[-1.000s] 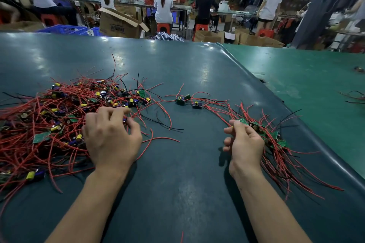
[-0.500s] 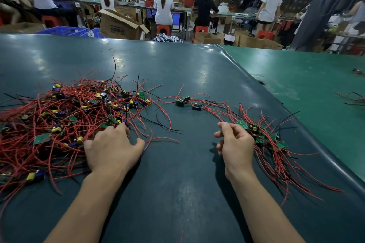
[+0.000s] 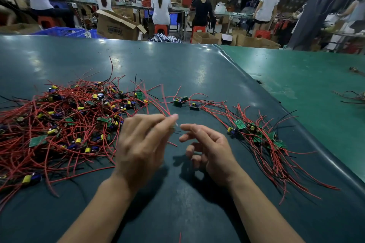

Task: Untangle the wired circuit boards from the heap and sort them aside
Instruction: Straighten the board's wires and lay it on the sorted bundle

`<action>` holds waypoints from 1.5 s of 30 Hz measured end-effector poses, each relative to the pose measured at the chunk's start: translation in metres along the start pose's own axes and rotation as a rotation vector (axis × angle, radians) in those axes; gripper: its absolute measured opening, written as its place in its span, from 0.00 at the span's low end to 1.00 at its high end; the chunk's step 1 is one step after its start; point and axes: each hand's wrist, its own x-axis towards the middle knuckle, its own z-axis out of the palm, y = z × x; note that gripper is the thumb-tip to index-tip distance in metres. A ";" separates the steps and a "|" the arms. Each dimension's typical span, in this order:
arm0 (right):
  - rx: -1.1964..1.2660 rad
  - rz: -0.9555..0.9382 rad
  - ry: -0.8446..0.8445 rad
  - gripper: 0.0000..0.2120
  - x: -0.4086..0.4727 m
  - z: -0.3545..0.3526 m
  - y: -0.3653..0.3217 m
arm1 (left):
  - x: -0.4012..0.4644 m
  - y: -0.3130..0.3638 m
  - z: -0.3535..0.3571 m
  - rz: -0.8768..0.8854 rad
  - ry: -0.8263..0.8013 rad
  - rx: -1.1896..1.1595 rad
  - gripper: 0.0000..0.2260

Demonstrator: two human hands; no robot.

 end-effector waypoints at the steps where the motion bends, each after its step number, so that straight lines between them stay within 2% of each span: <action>1: 0.021 -0.006 -0.020 0.09 0.000 0.000 0.001 | 0.000 0.004 0.003 0.043 -0.034 -0.030 0.10; 5: 0.054 -0.030 0.019 0.09 0.003 -0.008 0.001 | -0.002 0.011 0.012 0.099 -0.095 -0.072 0.07; 8: 0.069 -0.030 0.010 0.10 0.005 -0.009 0.001 | -0.002 0.010 0.013 0.061 -0.081 -0.088 0.07; 10: 0.066 -0.046 0.084 0.08 0.006 -0.008 0.002 | -0.002 0.012 0.013 -0.016 -0.037 -0.114 0.04; 11: 0.066 -0.050 0.140 0.07 0.007 -0.009 0.001 | -0.002 0.012 0.013 -0.075 -0.015 -0.138 0.02; 13: 0.036 -0.058 0.233 0.04 0.008 -0.011 0.001 | -0.004 0.013 0.013 -0.242 -0.048 -0.217 0.06; 16: -0.090 -0.101 0.230 0.03 0.005 -0.009 0.003 | -0.007 0.017 0.017 -0.621 -0.284 -0.421 0.14; 18: -0.171 -0.131 0.226 0.02 0.003 -0.005 0.005 | -0.007 0.016 0.018 -0.745 -0.374 -0.522 0.17; 21: -0.242 -0.173 0.254 0.03 0.004 -0.004 0.008 | -0.008 0.016 0.019 -0.746 -0.418 -0.630 0.12; 25: -0.327 -0.214 0.246 0.05 0.004 0.001 0.013 | -0.009 0.015 0.019 -0.829 -0.408 -0.744 0.10; 29: -0.190 -0.145 0.251 0.04 0.004 0.001 0.009 | -0.006 0.009 0.019 -0.934 -0.352 -0.756 0.07; 35: -0.178 -0.091 0.236 0.09 0.003 0.001 0.007 | -0.006 -0.001 0.020 -1.040 -0.296 -0.816 0.08; 45: -0.186 -0.058 0.241 0.09 0.003 0.002 0.005 | -0.008 -0.003 0.021 -1.049 -0.315 -0.891 0.08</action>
